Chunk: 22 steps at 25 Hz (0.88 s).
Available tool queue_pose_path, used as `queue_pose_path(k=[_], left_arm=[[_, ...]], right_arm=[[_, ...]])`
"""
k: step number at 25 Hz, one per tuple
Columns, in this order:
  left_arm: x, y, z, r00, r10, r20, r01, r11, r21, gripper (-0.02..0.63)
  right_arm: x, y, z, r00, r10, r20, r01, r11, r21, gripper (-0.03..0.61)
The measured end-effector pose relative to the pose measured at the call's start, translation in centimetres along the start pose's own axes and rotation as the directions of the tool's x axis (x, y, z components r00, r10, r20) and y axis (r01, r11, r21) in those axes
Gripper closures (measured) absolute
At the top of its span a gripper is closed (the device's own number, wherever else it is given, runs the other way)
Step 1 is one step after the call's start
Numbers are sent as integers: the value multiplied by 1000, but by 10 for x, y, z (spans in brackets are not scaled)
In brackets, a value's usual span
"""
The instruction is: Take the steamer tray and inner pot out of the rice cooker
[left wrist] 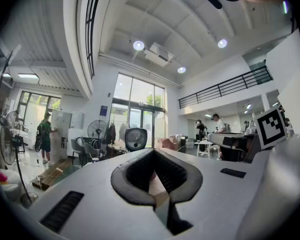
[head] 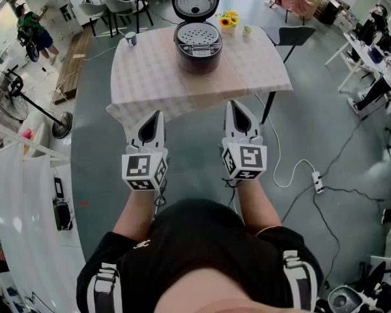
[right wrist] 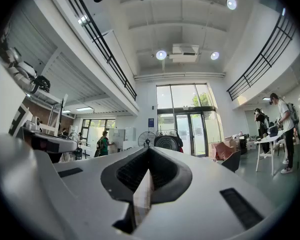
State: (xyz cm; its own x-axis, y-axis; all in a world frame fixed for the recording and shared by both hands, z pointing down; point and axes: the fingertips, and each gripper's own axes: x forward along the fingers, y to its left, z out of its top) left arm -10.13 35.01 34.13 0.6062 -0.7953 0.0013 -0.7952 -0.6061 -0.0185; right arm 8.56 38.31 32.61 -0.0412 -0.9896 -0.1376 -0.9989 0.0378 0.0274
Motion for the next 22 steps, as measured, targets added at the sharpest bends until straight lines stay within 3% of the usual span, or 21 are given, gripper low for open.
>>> queue_pose_path(k=[22], left_arm=[[-24, 47, -3, 1000, -26, 10, 26, 1000, -11, 611]], right_arm=[[2, 52, -5, 998, -58, -1, 58, 998, -25, 578]])
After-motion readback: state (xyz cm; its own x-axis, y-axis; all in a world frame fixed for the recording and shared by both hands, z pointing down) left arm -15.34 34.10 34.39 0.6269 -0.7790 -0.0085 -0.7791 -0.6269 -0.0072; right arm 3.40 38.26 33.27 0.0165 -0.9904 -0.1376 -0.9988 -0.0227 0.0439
